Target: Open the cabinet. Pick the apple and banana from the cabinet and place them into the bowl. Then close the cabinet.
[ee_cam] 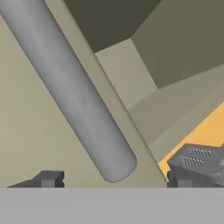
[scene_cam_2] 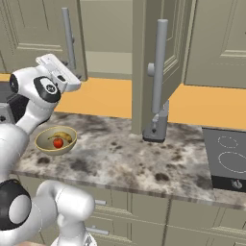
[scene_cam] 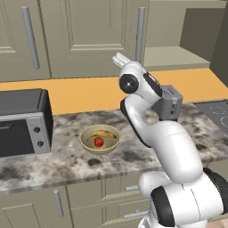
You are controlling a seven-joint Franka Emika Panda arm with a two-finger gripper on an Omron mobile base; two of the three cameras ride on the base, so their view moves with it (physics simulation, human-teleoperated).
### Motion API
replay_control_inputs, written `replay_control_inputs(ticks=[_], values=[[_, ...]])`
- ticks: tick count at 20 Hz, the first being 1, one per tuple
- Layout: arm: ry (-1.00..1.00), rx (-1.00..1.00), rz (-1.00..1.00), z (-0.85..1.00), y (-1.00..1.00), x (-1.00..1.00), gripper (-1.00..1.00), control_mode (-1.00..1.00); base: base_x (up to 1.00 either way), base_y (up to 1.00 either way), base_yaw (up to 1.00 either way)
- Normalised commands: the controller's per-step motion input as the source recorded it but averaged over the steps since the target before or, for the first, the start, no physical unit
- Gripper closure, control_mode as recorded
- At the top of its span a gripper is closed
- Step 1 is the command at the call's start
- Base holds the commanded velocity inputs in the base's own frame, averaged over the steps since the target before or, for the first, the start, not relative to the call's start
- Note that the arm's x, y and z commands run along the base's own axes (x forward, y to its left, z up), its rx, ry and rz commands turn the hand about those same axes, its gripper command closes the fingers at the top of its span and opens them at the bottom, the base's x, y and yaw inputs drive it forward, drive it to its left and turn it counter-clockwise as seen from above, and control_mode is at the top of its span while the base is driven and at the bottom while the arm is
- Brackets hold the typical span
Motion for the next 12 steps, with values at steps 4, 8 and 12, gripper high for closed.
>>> replay_control_inputs(ticks=[4,8,12], values=[[-0.03,0.0,0.09,-0.44,-0.14,0.99,-1.0,-1.0,0.0,0.0,0.0],[0.0,0.0,0.01,-0.16,0.0,0.74,-1.0,-1.0,0.0,0.0,0.0],[0.05,0.01,0.0,0.0,0.0,-0.03,-1.0,-1.0,0.0,0.0,0.0]])
